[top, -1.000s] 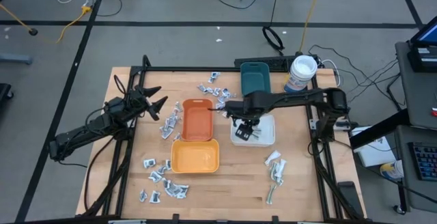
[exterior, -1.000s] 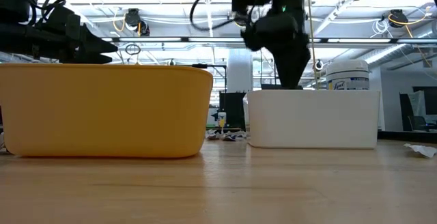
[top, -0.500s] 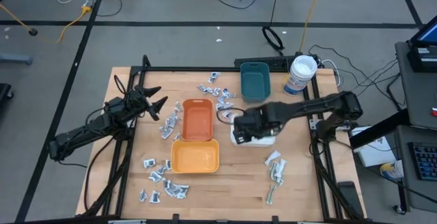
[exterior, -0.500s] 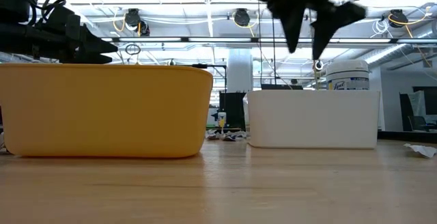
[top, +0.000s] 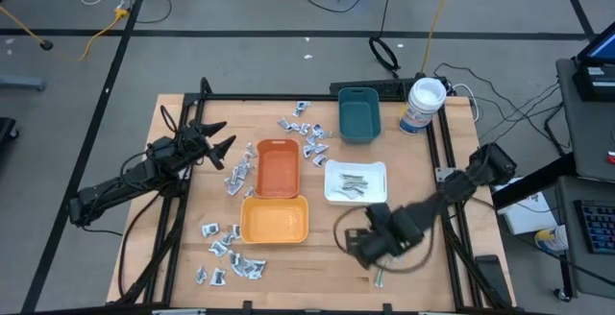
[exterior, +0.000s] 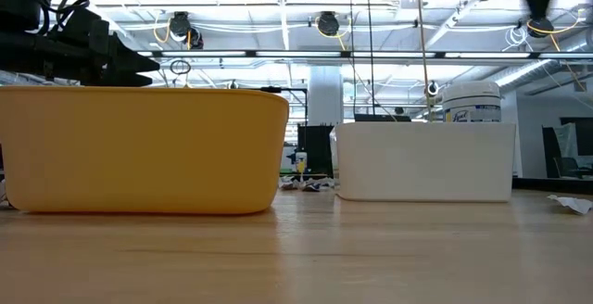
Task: Pick & Place First Aid Supplies
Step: Put the green sachet into the white bin
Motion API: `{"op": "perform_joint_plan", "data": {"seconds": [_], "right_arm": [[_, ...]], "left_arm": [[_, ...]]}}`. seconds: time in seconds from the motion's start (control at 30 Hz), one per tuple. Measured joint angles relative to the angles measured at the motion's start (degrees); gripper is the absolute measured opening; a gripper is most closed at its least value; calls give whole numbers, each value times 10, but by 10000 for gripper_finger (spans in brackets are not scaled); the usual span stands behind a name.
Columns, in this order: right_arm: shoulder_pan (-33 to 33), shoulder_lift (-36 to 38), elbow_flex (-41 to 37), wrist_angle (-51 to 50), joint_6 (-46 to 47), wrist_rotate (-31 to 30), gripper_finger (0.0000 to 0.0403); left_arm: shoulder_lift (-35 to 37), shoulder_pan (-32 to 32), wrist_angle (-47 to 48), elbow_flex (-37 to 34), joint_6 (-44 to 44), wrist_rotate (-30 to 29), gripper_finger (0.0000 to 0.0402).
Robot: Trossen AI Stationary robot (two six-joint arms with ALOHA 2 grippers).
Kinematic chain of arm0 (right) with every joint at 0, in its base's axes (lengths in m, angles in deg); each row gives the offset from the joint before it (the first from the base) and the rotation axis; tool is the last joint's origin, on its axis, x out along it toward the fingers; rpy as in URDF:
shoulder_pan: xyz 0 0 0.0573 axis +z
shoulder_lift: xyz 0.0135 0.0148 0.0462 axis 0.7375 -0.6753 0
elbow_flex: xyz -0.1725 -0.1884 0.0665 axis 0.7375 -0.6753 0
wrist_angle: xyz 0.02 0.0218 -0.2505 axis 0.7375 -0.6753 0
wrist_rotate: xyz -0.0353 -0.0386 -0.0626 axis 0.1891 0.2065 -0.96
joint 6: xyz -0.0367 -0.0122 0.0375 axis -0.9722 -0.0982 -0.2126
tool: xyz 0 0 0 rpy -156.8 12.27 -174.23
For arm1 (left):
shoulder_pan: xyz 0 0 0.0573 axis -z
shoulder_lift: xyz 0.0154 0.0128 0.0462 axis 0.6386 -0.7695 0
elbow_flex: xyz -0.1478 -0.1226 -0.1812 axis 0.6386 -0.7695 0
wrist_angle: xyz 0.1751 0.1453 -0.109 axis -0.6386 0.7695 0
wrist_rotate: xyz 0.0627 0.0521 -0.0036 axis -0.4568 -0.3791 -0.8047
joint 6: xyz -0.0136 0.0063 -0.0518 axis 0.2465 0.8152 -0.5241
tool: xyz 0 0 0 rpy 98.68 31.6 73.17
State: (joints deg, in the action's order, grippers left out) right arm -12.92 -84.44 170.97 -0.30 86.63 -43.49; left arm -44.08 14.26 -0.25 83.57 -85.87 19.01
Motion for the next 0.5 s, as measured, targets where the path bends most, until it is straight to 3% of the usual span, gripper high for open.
{"op": "perform_joint_plan", "data": {"seconds": [0.23, 0.5], "right_arm": [[79, -16, 0, 21, 115, 2, 205], [98, -77, 0, 70, 119, 1, 205]], "left_arm": [[0, 0, 0, 0, -1, 0, 308], [0, 0, 0, 0, 0, 0, 308]]}}
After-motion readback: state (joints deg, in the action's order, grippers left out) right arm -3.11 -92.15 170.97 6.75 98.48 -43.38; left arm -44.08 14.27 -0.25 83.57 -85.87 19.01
